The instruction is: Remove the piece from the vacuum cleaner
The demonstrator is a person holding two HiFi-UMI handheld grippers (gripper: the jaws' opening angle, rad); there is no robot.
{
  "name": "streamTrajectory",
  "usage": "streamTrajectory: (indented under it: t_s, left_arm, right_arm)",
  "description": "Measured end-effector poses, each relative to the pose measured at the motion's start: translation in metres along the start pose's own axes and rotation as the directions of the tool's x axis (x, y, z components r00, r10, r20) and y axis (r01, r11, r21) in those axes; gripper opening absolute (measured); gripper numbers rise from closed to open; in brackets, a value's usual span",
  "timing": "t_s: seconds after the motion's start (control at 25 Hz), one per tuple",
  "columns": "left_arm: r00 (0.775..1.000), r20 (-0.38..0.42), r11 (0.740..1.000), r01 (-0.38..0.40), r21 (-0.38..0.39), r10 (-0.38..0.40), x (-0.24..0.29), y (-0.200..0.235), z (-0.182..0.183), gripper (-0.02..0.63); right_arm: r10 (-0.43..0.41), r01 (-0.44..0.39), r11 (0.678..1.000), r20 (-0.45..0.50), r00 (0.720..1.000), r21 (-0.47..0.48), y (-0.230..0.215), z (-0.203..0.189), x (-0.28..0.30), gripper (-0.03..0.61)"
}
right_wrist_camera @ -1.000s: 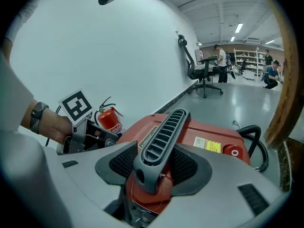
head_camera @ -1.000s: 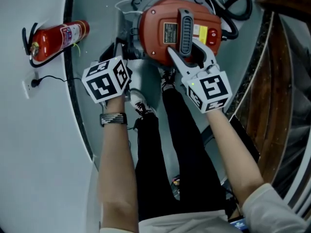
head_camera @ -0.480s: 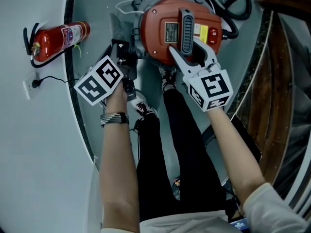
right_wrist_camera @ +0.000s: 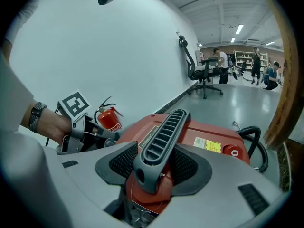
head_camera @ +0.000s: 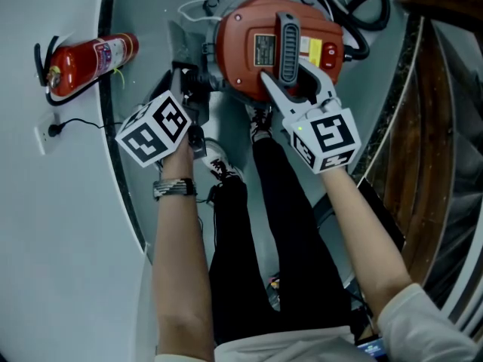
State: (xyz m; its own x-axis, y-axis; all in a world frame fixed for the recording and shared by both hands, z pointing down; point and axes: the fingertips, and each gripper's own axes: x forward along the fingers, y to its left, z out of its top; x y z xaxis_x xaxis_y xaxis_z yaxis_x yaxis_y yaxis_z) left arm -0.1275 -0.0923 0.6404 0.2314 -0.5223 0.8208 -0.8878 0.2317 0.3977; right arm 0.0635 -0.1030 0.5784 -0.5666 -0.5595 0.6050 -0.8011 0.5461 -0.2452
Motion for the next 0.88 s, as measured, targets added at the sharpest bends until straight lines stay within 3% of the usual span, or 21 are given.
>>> streamTrajectory:
  t_s: [0.2,0.32,0.48,0.64,0.88]
  left_arm:
    - [1.0,-0.007,0.976,-0.011,0.217,0.013,-0.015,-0.001,-0.007,0.088]
    - [0.999,-0.032,0.957,0.004,0.289,0.006,-0.024,-0.001,-0.02,0.105]
    - [0.996,-0.079,0.944,0.0,0.33,0.027,-0.028,0.003,-0.042,0.109]
    - [0.997,-0.074,0.946,-0.01,0.324,0.036,-0.028,0.004,-0.043,0.062]
    - [0.997,-0.071,0.951,-0.007,0.31,0.03,-0.028,0.007,-0.042,0.046]
  right_arm:
    - [-0.002,0.002,1.0,0.002,1.0,-0.002,0.0,0.0,0.0,0.212]
    - [0.0,0.0,1.0,0.0,1.0,-0.002,0.0,0.0,0.0,0.212]
    - [-0.006,0.006,1.0,0.003,1.0,-0.006,-0.001,0.0,0.0,0.212]
    - [-0.009,0.009,1.0,0.007,1.0,-0.011,-0.001,0.0,0.0,0.212]
    - [-0.001,0.001,1.0,0.0,1.0,-0.016,0.0,0.0,0.0,0.212]
